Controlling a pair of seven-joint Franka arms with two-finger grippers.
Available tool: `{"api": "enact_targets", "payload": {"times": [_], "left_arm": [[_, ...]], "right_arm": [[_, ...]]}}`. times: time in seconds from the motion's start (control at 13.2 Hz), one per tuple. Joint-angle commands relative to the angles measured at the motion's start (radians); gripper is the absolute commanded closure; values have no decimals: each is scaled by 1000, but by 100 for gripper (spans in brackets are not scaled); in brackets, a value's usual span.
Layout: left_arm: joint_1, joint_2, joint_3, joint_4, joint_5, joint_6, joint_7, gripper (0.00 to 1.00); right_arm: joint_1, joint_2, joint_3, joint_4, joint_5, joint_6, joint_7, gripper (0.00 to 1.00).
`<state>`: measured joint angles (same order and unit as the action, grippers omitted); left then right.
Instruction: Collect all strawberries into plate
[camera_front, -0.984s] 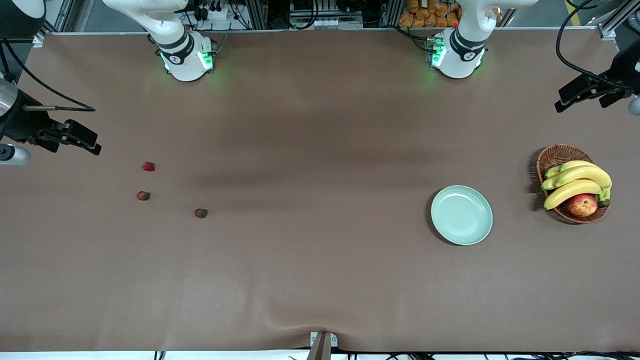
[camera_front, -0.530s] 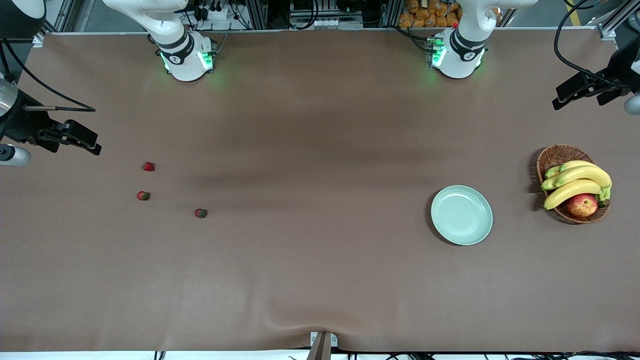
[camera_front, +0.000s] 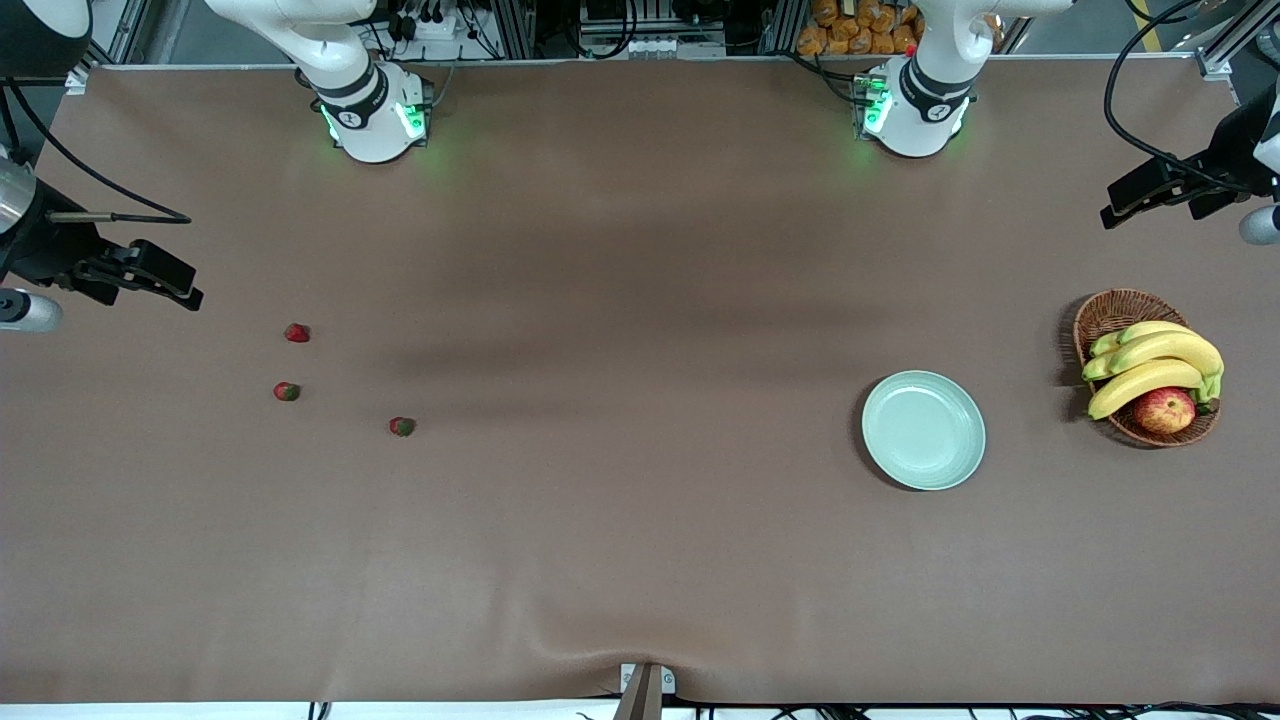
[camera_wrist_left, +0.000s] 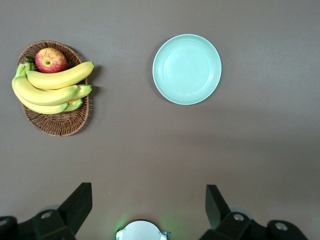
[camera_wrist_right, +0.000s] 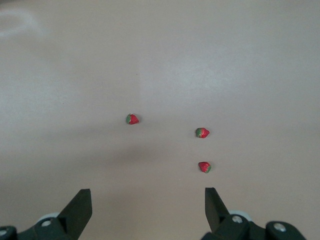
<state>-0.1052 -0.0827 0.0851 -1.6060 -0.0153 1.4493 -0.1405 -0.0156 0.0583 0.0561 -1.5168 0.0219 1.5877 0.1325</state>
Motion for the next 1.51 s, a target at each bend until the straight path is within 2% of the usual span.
{"api": "enact_targets", "payload": {"times": [0.0,1.44], "left_arm": [[4,15,1,23,-17,-26,10,0],[2,15,4,24,-9,-87,-10,0]], "right_arm": [[-20,14,8,20,0,-12,-5,0],[-26,15,8,18,0,-14,-5,0]]}}
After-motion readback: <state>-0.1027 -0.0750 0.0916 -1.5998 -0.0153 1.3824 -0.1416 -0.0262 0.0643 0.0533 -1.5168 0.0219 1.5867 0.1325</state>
